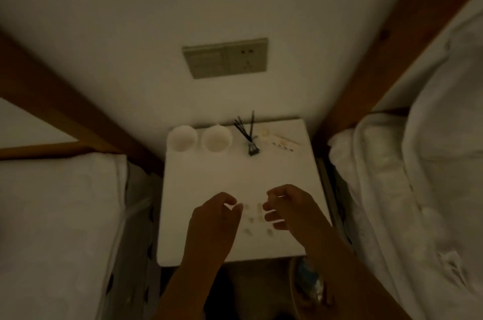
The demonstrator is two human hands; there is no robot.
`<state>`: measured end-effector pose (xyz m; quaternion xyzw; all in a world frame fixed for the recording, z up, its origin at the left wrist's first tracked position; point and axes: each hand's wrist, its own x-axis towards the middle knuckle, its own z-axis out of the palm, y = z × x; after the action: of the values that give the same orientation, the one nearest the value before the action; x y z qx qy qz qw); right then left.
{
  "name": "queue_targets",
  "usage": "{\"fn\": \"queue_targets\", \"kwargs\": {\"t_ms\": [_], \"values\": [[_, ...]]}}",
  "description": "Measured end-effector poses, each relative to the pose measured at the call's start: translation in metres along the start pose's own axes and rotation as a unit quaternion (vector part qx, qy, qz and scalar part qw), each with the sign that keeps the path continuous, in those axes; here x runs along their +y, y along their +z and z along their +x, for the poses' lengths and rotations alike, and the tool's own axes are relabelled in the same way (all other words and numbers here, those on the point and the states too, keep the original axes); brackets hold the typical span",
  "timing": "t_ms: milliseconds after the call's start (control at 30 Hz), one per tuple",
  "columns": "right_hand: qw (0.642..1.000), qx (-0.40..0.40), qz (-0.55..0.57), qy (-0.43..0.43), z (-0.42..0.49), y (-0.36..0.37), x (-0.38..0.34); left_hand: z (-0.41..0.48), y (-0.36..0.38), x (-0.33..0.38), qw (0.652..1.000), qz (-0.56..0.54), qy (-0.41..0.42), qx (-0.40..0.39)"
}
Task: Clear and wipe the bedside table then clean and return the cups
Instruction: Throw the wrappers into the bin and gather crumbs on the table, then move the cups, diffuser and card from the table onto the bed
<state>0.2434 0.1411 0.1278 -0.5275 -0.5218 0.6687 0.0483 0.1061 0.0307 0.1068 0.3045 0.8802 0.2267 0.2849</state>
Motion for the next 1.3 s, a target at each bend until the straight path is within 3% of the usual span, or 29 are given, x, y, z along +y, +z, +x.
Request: {"fn": "queue_targets", "kwargs": {"t_ms": [300, 433, 533, 800, 900, 1100, 1300], "values": [[0.984, 0.032, -0.157, -0.078, 0.070, 0.090, -0.063, 0.085, -0.069, -0.033, 0.990, 0.086, 0.099, 0.044], [0.908, 0.102, -0.365, -0.181, 0.109, 0.121, -0.072, 0.127, -0.081, -0.053, 0.983, 0.130, 0.128, 0.029], [0.863, 0.120, -0.449, -0.197, 0.132, 0.130, -0.070, 0.152, -0.080, -0.061, 0.967, 0.211, 0.143, 0.013], [0.834, 0.104, -0.514, -0.169, 0.187, 0.137, -0.060, 0.196, -0.041, -0.067, 0.963, 0.232, 0.136, 0.016], [0.807, 0.104, -0.553, -0.178, 0.196, 0.135, -0.051, 0.206, -0.027, -0.075, 0.962, 0.229, 0.136, 0.059], [0.781, 0.085, -0.588, -0.192, 0.184, 0.140, -0.049, 0.183, -0.036, -0.091, 0.985, 0.155, 0.061, 0.049], [0.734, -0.069, -0.605, -0.301, 0.149, 0.213, -0.045, 0.098, -0.063, -0.169, 0.985, 0.091, -0.105, 0.101]]}}
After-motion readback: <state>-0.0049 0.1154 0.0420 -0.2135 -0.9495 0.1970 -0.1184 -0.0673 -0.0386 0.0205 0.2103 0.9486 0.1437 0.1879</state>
